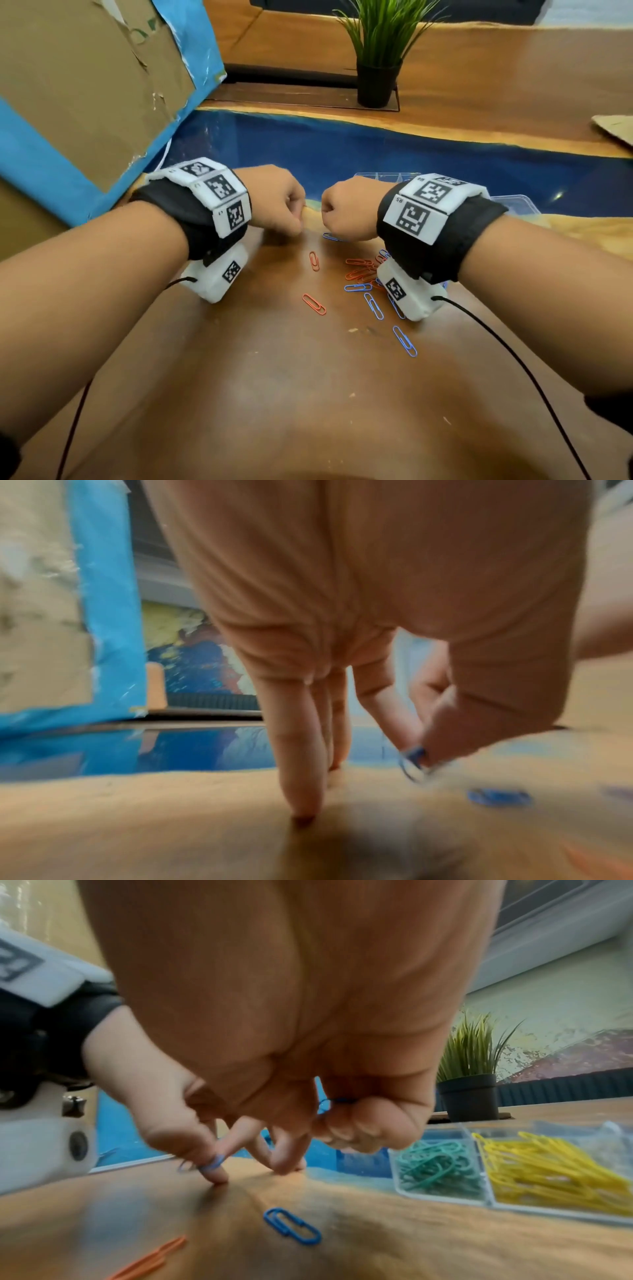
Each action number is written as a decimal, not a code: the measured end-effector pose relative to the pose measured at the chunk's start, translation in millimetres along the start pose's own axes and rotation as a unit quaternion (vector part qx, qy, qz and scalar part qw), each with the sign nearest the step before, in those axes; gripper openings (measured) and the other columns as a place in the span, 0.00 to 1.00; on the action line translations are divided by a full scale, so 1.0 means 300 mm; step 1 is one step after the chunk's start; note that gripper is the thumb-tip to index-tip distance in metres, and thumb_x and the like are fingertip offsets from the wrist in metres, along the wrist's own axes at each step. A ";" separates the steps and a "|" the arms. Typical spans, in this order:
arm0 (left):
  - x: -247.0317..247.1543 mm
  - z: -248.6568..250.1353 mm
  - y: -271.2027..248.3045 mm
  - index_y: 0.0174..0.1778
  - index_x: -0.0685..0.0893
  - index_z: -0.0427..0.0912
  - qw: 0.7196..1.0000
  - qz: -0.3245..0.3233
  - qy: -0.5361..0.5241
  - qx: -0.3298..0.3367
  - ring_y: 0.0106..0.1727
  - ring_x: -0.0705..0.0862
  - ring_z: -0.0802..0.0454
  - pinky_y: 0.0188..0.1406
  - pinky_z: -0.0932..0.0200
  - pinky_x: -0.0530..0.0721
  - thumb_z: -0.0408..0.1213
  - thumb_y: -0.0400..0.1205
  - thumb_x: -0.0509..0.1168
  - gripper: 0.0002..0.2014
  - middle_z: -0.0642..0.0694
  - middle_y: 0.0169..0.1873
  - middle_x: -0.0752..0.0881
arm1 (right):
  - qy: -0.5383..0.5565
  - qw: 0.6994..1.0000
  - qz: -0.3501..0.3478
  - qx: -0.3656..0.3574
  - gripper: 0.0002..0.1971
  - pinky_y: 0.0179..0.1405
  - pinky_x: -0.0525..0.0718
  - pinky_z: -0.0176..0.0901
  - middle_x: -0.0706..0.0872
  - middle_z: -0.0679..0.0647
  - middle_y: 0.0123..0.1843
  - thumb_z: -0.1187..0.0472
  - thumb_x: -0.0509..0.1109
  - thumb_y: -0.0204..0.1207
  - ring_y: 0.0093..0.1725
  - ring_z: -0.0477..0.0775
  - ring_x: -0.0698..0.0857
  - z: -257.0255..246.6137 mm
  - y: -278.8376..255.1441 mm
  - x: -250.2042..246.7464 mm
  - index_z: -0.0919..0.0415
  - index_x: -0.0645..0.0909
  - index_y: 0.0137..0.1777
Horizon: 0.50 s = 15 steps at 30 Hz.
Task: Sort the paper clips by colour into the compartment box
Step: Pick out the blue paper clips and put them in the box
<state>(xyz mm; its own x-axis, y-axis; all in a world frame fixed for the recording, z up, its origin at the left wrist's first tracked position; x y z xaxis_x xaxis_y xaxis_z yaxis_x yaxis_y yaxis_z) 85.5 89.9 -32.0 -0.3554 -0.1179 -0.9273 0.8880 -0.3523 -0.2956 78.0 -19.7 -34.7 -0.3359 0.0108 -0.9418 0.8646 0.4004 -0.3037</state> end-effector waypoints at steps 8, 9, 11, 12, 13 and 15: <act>-0.038 0.053 -0.014 0.47 0.80 0.43 0.983 0.055 -0.173 -0.001 0.37 0.92 0.45 0.45 0.53 0.90 0.27 0.76 0.62 0.08 0.44 0.32 0.90 | -0.067 0.997 -0.034 0.000 0.10 0.51 0.83 0.45 0.85 0.55 0.45 0.55 0.68 0.76 0.50 0.58 0.85 0.018 -0.014 0.018 0.61 0.84 0.52; -0.035 0.063 -0.012 0.49 0.80 0.45 0.985 0.051 -0.167 0.001 0.37 0.92 0.46 0.46 0.54 0.89 0.27 0.77 0.60 0.10 0.45 0.32 0.90 | -0.070 0.997 -0.037 0.000 0.10 0.51 0.82 0.45 0.84 0.54 0.42 0.55 0.67 0.76 0.47 0.57 0.83 0.023 -0.020 0.017 0.60 0.83 0.51; -0.028 0.089 -0.010 0.48 0.81 0.47 0.989 0.041 -0.140 -0.002 0.36 0.91 0.49 0.45 0.58 0.86 0.30 0.79 0.58 0.10 0.47 0.32 0.90 | -0.071 0.997 -0.043 0.004 0.11 0.51 0.82 0.45 0.81 0.52 0.38 0.53 0.67 0.76 0.45 0.56 0.82 0.038 -0.033 0.018 0.59 0.82 0.50; -0.024 0.105 -0.008 0.45 0.81 0.47 0.992 0.033 -0.124 -0.003 0.34 0.89 0.50 0.44 0.59 0.85 0.32 0.80 0.57 0.09 0.47 0.31 0.89 | -0.069 0.997 -0.046 0.008 0.12 0.51 0.83 0.46 0.82 0.52 0.38 0.51 0.68 0.75 0.45 0.56 0.82 0.049 -0.041 0.020 0.60 0.83 0.49; -0.018 0.122 -0.006 0.41 0.80 0.46 0.994 0.025 -0.104 -0.002 0.32 0.87 0.50 0.42 0.59 0.83 0.34 0.80 0.56 0.08 0.47 0.30 0.88 | -0.067 0.997 -0.046 0.010 0.14 0.51 0.84 0.46 0.83 0.52 0.39 0.50 0.69 0.74 0.46 0.56 0.83 0.058 -0.050 0.021 0.61 0.84 0.49; -0.009 0.158 0.003 0.36 0.77 0.43 0.998 0.021 -0.062 0.002 0.33 0.80 0.48 0.37 0.58 0.77 0.36 0.82 0.54 0.10 0.48 0.28 0.81 | -0.057 0.997 -0.042 0.006 0.16 0.48 0.85 0.47 0.84 0.53 0.39 0.48 0.70 0.72 0.46 0.57 0.85 0.081 -0.069 0.021 0.62 0.86 0.48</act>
<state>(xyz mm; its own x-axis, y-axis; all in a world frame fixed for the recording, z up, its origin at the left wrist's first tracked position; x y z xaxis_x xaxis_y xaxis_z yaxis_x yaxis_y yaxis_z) 73.3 45.8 -18.8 -0.3519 -0.2464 -0.9030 0.9016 -0.3485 -0.2562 67.2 -50.2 -37.9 -0.3626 -0.1269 -0.9233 0.8404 0.3837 -0.3827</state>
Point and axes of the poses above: each hand's wrist, its own y-axis towards the middle knuckle, its own x-axis out of the palm, z = x × y, the point moved 5 cm from there along y, towards the middle knuckle
